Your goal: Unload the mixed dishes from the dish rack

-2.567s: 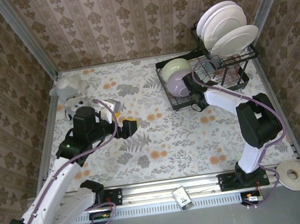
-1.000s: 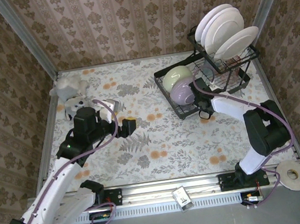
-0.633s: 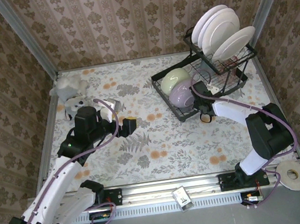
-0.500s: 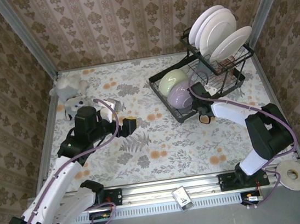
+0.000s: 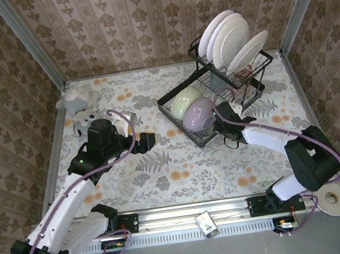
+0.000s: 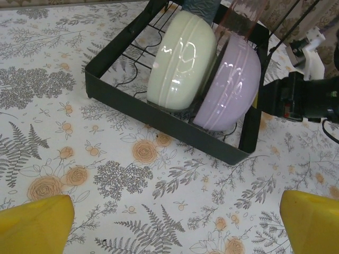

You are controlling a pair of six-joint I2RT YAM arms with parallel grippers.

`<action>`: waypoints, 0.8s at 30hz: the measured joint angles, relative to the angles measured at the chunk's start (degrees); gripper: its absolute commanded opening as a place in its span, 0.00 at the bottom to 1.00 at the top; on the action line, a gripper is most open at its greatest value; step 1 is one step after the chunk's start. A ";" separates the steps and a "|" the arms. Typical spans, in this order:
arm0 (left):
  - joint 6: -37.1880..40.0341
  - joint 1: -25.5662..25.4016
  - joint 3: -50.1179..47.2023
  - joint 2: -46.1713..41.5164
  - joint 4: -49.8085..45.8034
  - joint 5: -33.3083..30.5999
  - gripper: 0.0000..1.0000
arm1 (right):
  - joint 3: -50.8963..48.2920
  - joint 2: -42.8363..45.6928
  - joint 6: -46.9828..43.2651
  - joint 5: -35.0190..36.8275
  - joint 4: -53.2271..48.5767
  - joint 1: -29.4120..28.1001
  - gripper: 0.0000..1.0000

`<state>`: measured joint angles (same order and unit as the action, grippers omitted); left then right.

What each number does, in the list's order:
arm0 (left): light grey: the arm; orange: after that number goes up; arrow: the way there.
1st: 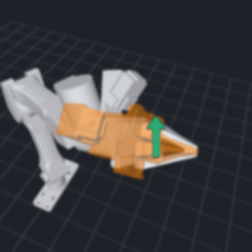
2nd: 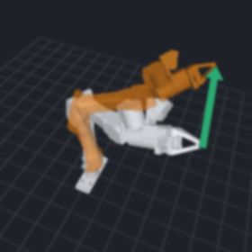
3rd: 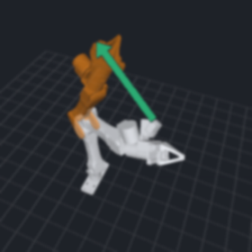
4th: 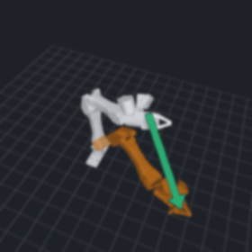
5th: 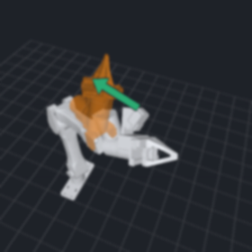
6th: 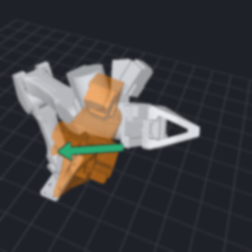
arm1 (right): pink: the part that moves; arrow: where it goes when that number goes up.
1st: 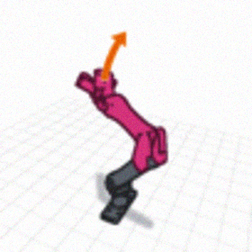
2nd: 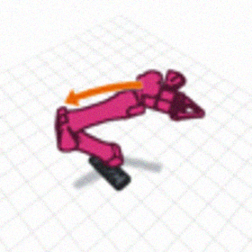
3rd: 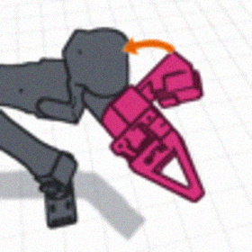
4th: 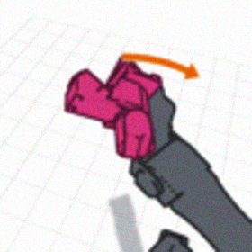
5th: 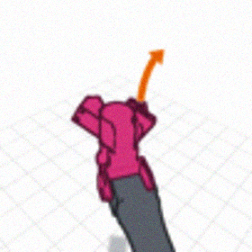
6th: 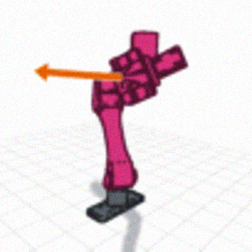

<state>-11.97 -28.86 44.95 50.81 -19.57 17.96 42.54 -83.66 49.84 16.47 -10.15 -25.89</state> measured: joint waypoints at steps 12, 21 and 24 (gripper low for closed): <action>-0.90 0.00 0.02 0.83 -0.09 -0.94 1.00 | -5.14 6.45 3.54 -5.70 0.81 2.89 0.00; -1.53 -0.04 0.02 -0.63 -0.11 -1.51 1.00 | -11.85 18.05 12.17 -6.86 -4.96 5.75 0.00; -1.53 -0.09 0.02 -1.11 -0.09 -1.51 1.00 | -12.37 20.57 11.82 -8.46 -8.07 8.52 0.00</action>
<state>-13.50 -28.95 44.97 49.69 -19.66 16.45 30.17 -63.09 61.67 8.01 -18.22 -17.37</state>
